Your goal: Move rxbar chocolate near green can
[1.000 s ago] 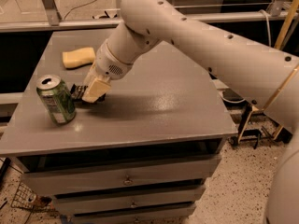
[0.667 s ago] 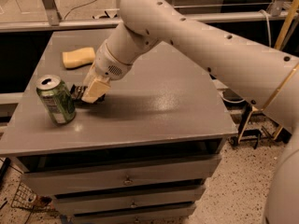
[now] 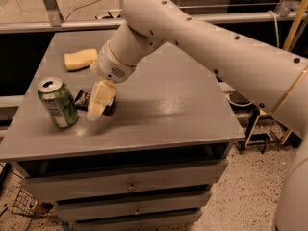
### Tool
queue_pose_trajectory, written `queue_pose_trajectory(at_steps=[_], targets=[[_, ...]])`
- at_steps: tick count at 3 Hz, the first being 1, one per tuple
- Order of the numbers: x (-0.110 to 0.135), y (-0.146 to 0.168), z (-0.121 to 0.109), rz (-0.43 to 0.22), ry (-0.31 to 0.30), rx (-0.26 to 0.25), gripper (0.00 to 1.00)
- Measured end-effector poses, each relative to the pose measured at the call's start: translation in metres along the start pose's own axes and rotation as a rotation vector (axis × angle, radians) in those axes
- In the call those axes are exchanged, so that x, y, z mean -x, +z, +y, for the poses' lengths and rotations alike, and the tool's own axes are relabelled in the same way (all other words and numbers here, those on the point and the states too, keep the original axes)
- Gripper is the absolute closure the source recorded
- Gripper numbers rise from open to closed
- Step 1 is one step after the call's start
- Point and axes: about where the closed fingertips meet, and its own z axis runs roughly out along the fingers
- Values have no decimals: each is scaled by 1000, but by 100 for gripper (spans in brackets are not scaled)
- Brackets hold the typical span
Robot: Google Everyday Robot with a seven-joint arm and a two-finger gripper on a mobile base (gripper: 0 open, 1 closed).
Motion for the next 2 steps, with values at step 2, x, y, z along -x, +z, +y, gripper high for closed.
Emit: queue_pose_trajectory(at_steps=[2], targets=[[-30, -84, 18, 168, 64, -95, 0]])
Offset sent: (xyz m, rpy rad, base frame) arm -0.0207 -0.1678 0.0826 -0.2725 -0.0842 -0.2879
